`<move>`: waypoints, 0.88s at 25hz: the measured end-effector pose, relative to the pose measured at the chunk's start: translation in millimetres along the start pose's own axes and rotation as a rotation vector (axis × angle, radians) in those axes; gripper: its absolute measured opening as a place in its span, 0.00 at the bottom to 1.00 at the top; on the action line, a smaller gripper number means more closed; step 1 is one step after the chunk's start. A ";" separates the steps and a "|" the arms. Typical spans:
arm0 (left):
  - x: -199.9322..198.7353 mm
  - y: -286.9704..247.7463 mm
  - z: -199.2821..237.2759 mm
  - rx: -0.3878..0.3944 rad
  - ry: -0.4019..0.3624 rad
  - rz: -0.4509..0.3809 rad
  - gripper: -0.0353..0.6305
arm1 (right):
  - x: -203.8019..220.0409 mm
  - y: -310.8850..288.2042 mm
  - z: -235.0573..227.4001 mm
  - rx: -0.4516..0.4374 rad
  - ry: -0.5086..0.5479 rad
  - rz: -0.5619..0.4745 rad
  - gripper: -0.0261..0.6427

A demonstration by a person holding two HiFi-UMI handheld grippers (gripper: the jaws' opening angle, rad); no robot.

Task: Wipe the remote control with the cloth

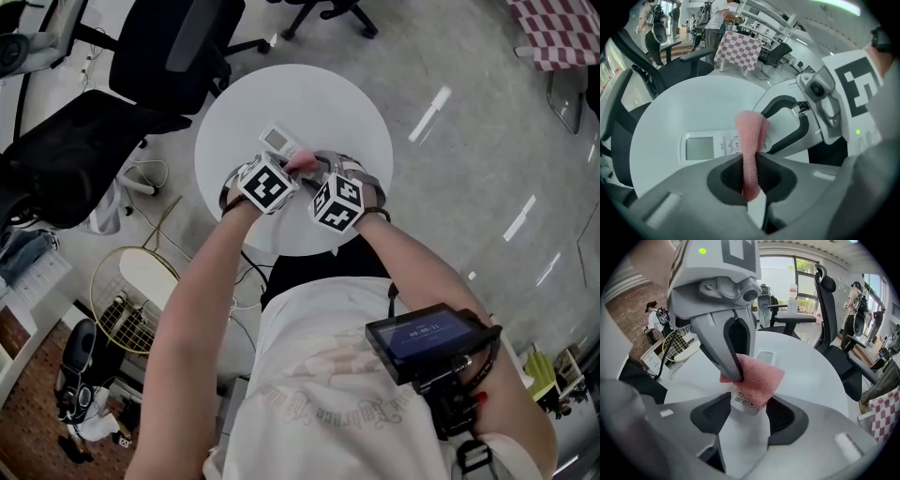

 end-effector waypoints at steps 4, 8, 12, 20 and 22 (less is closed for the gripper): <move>11.5 -0.2 16.8 0.044 0.173 -0.012 0.10 | 2.1 2.4 -1.8 -0.009 0.021 0.011 0.40; 19.1 4.0 39.4 0.060 0.331 -0.058 0.09 | 5.5 4.2 -2.3 -0.014 0.034 0.016 0.40; 26.0 8.3 57.8 0.049 0.444 -0.084 0.09 | 6.2 4.6 -2.4 -0.020 0.043 0.024 0.40; 46.9 22.7 109.7 -0.127 0.590 -0.077 0.09 | 3.8 1.1 -5.8 -0.033 0.067 0.041 0.40; 53.2 23.7 109.2 -0.132 0.632 -0.096 0.09 | 4.5 1.1 -7.0 -0.042 0.066 0.036 0.41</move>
Point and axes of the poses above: the fingertips, and each gripper's own axes: y backward along the fingers, z to its left, x out of its underside, the point moved 10 cm from there along y, backward along the fingers, and after that the axes turned 10 degrees about -x, right-handed, at the moved point
